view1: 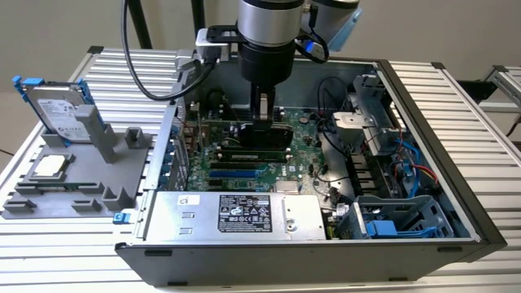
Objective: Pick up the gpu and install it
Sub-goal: 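Insert the gpu into the slot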
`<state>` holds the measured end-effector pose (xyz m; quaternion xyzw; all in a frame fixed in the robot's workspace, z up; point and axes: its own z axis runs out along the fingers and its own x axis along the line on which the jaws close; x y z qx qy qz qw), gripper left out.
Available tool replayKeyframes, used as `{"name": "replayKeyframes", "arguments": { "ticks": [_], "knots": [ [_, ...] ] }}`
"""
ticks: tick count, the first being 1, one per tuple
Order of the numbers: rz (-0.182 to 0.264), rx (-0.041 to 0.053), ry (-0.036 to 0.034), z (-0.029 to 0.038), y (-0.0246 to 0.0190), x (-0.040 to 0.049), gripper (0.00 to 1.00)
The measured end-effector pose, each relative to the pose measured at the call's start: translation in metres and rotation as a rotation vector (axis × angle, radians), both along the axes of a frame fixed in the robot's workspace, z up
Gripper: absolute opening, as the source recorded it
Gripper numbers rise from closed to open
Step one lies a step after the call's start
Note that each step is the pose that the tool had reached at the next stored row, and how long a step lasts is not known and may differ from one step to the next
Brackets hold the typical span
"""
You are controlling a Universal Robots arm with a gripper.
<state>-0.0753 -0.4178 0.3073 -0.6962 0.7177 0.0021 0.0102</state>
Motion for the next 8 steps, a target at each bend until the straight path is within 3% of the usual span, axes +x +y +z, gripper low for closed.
{"name": "replayKeyframes", "arguments": {
  "ticks": [8],
  "knots": [
    [0.000,0.0004,-0.0002,-0.0014,-0.0034,-0.0003,0.00]
  ]
}}
